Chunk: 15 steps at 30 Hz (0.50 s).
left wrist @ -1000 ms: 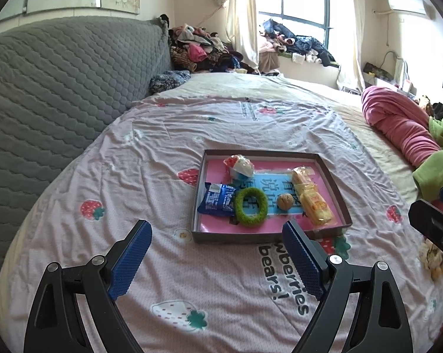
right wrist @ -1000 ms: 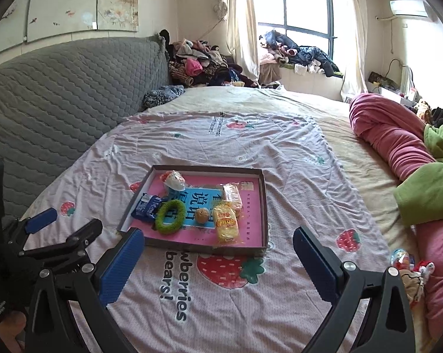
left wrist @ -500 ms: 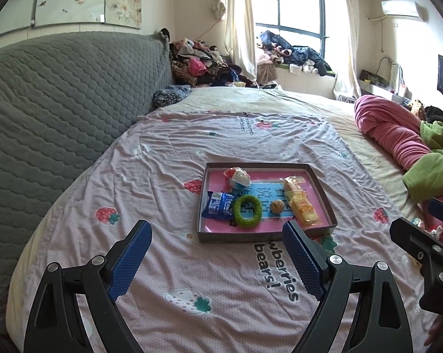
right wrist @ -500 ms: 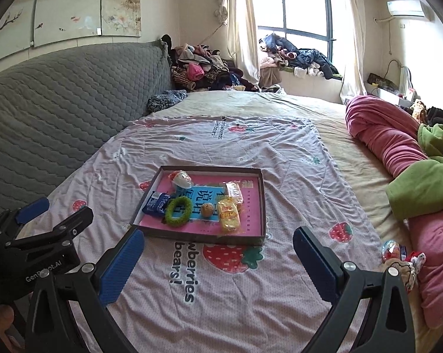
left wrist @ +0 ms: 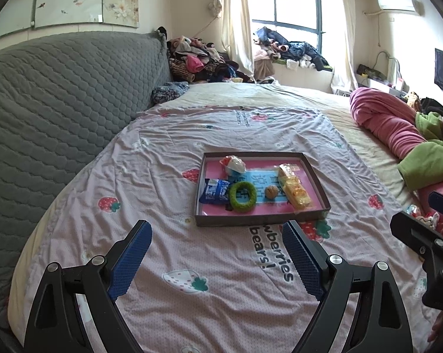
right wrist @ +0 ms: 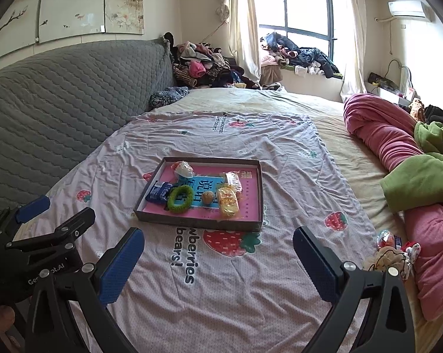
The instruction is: Organize objects
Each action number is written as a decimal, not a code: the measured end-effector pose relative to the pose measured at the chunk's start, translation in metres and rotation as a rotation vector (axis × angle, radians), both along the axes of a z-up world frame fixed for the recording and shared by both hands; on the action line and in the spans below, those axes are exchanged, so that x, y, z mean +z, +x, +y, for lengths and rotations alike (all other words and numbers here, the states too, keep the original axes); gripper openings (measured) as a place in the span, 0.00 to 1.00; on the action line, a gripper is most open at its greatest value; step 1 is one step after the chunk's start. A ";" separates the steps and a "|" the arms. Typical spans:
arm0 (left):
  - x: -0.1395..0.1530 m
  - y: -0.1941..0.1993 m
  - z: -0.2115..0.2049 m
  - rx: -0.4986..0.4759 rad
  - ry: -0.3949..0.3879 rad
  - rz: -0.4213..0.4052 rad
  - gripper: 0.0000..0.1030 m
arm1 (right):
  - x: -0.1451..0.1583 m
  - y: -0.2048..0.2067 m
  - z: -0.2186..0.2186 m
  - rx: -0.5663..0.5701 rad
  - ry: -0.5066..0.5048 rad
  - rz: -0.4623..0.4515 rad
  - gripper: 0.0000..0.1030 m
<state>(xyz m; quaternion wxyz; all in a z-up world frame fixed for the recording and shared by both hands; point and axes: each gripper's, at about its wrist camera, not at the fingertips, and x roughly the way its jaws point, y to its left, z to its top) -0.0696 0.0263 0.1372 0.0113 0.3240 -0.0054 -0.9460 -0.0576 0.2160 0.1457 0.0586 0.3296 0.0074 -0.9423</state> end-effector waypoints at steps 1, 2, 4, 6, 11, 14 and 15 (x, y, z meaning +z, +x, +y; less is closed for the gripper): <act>0.000 0.002 0.001 -0.001 0.003 -0.001 0.88 | 0.000 0.001 0.001 0.000 -0.002 0.000 0.99; -0.001 0.004 0.002 -0.003 0.002 -0.001 0.88 | 0.001 0.003 0.002 0.001 -0.004 0.001 0.99; -0.003 0.008 0.003 -0.002 -0.001 0.000 0.88 | 0.000 0.005 0.004 -0.002 -0.004 -0.002 0.99; -0.006 0.010 0.005 -0.007 -0.004 -0.007 0.88 | -0.003 0.006 0.005 -0.005 -0.001 -0.012 0.99; -0.011 0.012 0.007 -0.014 -0.010 -0.013 0.88 | -0.015 0.008 0.007 -0.005 0.000 -0.034 0.99; -0.016 0.012 0.007 -0.016 -0.016 -0.019 0.88 | -0.024 0.008 0.007 -0.005 0.003 -0.048 0.99; -0.017 0.011 0.007 -0.017 -0.017 -0.023 0.88 | -0.027 0.007 0.007 -0.004 0.002 -0.052 0.99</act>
